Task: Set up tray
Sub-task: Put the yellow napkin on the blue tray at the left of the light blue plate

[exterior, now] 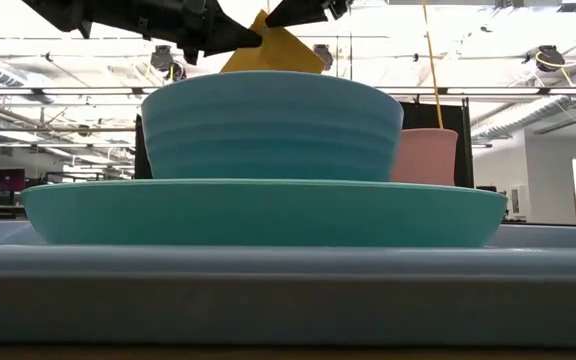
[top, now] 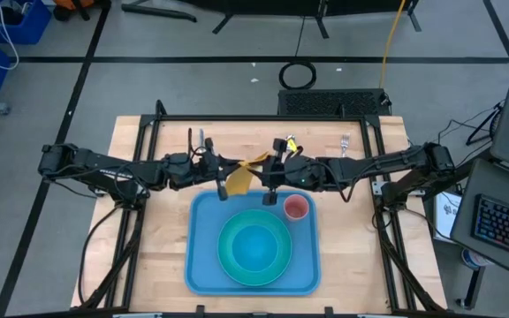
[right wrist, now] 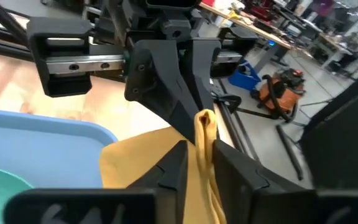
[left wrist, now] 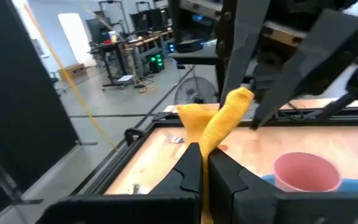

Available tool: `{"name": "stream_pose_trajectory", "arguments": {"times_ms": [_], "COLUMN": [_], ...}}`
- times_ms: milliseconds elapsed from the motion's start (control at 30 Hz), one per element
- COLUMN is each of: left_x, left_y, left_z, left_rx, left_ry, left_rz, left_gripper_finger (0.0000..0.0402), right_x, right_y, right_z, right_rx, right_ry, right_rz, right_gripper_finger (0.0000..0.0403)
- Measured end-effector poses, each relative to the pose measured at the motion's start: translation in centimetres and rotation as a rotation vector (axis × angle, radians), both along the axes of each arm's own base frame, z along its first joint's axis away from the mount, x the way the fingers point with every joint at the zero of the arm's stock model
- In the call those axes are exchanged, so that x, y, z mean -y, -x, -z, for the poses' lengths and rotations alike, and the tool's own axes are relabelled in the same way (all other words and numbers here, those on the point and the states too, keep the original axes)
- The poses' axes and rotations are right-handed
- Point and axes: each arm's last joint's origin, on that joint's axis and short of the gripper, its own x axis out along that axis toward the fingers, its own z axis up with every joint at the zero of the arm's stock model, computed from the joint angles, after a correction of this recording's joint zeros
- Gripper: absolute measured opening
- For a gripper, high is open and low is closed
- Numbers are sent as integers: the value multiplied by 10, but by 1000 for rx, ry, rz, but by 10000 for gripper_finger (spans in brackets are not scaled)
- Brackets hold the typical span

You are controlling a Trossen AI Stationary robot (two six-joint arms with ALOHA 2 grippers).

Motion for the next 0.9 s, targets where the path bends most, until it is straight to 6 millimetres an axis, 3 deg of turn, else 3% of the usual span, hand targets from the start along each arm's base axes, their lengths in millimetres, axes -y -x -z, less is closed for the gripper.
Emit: {"name": "stream_pose_trajectory", "arguments": {"times_ms": [400,567,900], "left_x": [-1,3,26], "left_y": [23,33,55], "left_z": [-12,-10,-16], "left_rx": [-32,-87,-103], "left_ry": [84,128,184], "left_rz": [-43,-91,-103], "left_gripper_finger": [4,4,4], "right_x": [-6,-6,-21], "right_y": [3,4,7], "right_z": [-1,-1,3], "right_rx": [-3,-8,-50], "right_ry": [76,100,113], "right_rz": [115,177,135], "right_gripper_finger": [169,175,163]}}
